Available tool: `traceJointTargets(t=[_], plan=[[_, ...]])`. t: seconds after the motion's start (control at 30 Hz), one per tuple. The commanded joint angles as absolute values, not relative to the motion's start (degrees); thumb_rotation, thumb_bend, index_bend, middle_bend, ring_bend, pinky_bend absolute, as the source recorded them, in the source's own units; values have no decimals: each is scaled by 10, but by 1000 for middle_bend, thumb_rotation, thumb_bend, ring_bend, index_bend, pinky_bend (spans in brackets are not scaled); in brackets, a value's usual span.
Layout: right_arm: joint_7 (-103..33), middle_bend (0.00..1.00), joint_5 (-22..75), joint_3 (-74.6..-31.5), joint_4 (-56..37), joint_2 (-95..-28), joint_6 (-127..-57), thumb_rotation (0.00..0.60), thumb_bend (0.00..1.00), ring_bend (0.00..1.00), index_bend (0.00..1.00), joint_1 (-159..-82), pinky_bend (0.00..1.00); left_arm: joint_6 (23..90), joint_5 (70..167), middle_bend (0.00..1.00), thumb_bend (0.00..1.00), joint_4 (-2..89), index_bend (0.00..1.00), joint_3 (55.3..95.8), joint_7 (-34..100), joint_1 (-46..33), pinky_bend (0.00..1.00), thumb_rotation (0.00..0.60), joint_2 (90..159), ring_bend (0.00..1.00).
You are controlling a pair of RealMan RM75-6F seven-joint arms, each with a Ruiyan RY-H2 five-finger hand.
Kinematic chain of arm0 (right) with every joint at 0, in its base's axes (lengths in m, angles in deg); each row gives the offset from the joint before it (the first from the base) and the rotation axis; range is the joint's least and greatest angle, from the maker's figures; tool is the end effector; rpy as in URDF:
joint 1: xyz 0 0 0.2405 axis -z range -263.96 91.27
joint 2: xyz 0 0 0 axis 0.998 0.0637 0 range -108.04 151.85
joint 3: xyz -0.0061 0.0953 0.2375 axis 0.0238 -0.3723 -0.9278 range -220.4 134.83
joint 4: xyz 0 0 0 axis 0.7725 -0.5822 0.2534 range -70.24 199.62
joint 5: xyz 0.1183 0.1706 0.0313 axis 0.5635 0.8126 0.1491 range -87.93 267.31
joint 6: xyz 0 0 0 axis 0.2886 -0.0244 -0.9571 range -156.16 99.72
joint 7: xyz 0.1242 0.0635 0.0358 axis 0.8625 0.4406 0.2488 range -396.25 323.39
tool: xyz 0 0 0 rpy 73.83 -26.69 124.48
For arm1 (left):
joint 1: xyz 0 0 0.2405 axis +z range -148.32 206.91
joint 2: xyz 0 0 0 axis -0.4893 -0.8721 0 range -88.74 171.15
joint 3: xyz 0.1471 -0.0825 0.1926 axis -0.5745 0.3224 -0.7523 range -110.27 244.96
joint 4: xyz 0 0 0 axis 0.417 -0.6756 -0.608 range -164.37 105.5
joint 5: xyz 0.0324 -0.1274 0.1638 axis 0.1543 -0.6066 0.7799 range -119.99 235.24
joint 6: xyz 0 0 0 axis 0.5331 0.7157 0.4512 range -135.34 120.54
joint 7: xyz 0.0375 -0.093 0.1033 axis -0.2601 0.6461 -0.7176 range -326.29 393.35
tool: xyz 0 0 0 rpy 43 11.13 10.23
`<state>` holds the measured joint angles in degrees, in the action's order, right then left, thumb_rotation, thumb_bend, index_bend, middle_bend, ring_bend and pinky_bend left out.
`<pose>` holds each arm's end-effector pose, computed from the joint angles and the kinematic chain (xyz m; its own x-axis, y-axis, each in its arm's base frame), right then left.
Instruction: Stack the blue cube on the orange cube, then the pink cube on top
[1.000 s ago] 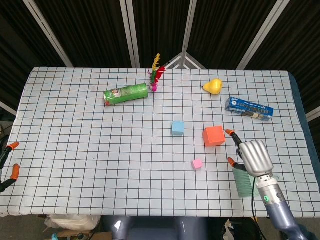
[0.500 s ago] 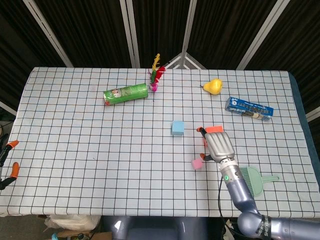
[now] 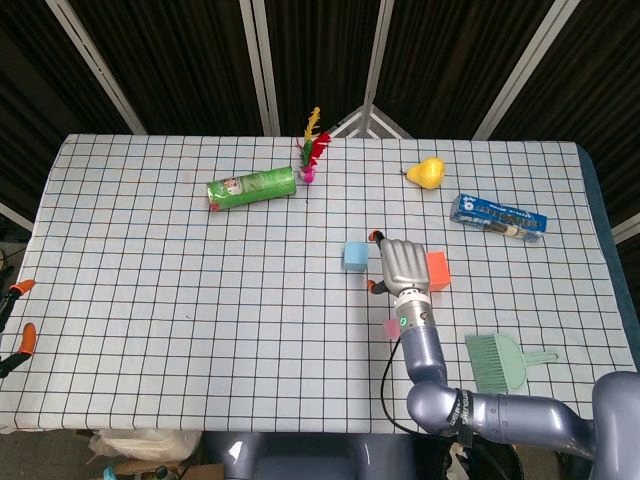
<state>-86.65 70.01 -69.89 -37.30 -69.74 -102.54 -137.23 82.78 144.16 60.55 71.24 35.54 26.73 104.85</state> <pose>-0.0775 -0.3566 0.0115 0.2820 -0.3069 0.9090 -0.9498 0.0442 0.3096 -0.3183 0.1721 0.1795 0.4080 -0.0913 0.9084 0.9127 0.0169 -0.4082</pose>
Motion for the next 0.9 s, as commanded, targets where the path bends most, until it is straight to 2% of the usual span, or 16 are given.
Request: traceJointTargets(t=[0.03, 0.9], plan=[[-848, 1000, 704, -702, -346, -714, -1015, 600, 289, 1000, 268, -1383, 909, 826, 1440, 33, 557, 605, 180, 713, 357, 267, 0, 600, 1048, 0], [-789, 1000, 694, -687, -188, -782, -944, 600, 290, 1000, 268, -1425, 908, 814, 1424, 34, 557, 606, 180, 717, 350, 263, 0, 600, 1047, 0]])
